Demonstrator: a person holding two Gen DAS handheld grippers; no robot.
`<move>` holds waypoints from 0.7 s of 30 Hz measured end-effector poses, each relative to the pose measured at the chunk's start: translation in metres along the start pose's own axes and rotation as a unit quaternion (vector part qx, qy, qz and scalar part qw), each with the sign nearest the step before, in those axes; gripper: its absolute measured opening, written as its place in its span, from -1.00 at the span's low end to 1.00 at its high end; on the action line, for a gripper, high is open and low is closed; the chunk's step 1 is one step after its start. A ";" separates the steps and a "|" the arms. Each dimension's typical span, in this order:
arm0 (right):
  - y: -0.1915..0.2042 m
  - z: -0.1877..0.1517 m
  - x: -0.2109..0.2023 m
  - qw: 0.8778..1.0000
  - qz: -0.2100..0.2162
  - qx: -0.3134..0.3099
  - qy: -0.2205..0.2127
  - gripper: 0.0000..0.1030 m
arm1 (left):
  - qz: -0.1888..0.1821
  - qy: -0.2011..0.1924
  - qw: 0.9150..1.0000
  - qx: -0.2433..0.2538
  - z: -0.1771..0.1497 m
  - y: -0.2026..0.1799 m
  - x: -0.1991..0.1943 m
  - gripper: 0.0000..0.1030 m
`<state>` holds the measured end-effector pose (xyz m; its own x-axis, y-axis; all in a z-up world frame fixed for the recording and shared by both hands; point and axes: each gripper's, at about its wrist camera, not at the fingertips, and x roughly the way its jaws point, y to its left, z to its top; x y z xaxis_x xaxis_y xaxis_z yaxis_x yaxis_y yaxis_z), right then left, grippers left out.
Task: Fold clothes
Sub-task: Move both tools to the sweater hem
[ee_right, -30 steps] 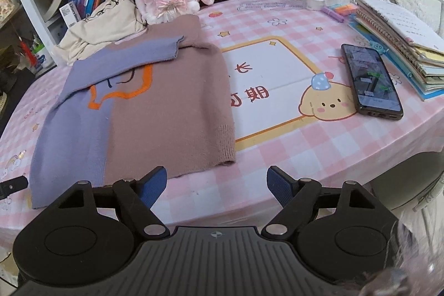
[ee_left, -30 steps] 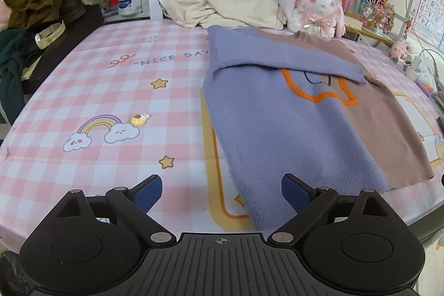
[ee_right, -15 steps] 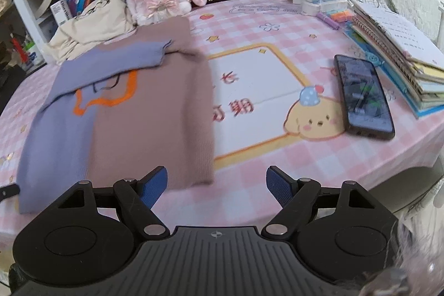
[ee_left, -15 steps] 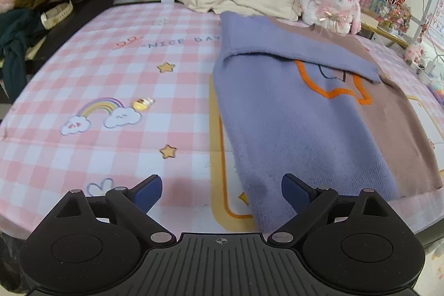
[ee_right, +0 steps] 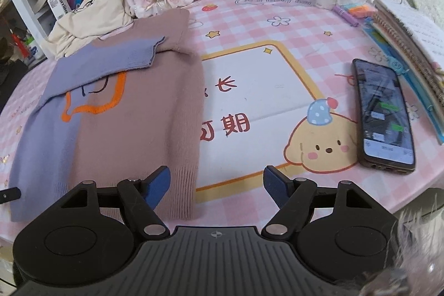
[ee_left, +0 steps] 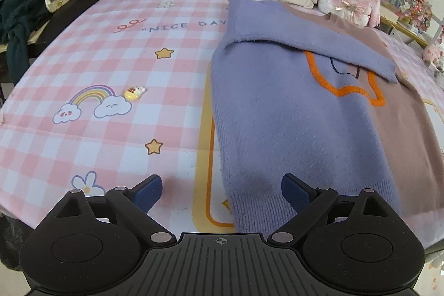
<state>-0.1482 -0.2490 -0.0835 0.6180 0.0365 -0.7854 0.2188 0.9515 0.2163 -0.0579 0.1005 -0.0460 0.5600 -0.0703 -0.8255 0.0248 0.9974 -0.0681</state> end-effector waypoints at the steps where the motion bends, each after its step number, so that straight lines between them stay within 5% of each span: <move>1: -0.002 0.000 0.002 1.000 0.004 0.003 0.003 0.43 | 0.003 0.001 1.000 -0.001 0.000 -0.001 0.000 0.84; 9: -0.012 0.004 0.011 0.999 0.039 0.008 0.026 0.40 | -0.004 0.009 1.000 -0.013 -0.006 -0.009 -0.004 0.84; 15: -0.009 0.011 0.016 0.996 0.080 0.004 0.040 -0.11 | 0.005 0.000 0.999 -0.036 -0.007 -0.007 -0.006 0.78; 18: -0.004 0.013 0.019 0.994 0.097 -0.003 0.044 -0.16 | 0.000 -0.003 0.998 -0.055 -0.004 -0.002 -0.005 0.60; 21: 0.001 0.014 0.021 0.994 0.098 -0.023 0.043 -0.29 | -0.002 -0.005 0.998 -0.064 -0.002 -0.001 -0.004 0.20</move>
<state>-0.1248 -0.2517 -0.0919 0.5774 0.2460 -0.7785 0.0658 0.9364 0.3446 -0.0614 0.0997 -0.0439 0.5689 -0.0737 -0.8191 -0.0776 0.9867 -0.1427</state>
